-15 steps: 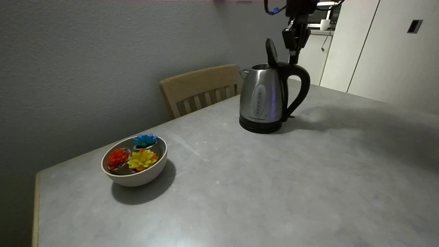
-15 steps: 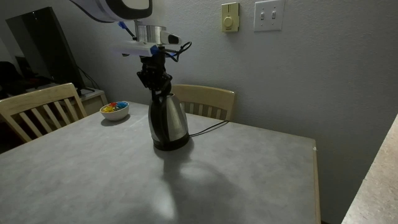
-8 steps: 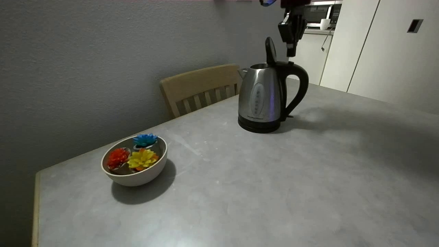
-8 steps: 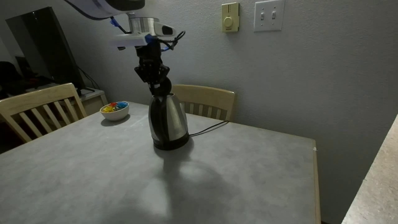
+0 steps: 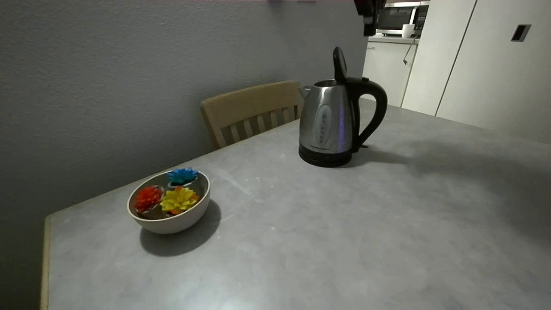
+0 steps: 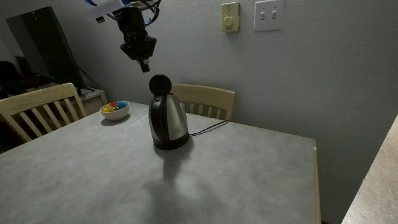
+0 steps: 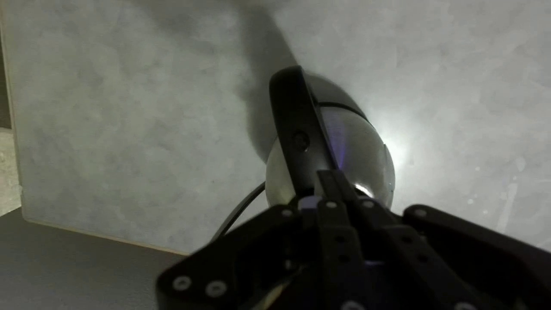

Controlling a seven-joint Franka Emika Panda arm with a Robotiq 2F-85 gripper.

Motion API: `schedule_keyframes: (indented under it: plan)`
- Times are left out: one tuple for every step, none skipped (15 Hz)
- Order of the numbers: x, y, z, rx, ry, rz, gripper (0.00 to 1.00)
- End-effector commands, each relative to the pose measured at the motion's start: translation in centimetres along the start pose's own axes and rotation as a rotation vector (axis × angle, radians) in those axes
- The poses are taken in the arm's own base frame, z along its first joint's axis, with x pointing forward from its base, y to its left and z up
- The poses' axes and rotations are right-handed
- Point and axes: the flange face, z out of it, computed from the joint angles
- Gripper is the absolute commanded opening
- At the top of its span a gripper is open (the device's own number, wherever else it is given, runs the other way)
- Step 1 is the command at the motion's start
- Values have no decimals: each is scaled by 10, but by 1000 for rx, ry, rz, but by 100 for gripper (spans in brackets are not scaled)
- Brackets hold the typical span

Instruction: Press the button on the handle of the kettle

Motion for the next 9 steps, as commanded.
schedule_keyframes:
  plan:
    - [-9, -3, -10, -9, -4, -14, 0]
    - [-10, -4, -12, -2, 4, -13, 0]
    - [-10, -5, -14, -7, 17, -13, 0]
    - [-11, -7, -16, -7, 24, -15, 0]
    - [-11, -8, -18, -8, 30, -19, 0]
    - [-11, -8, -19, -7, 35, -20, 0]
    - [-12, -9, -20, -10, 38, -25, 0]
    - [-11, -9, -21, -15, 47, -23, 0]
    - [-2, -8, -18, 0, 31, -13, 1]
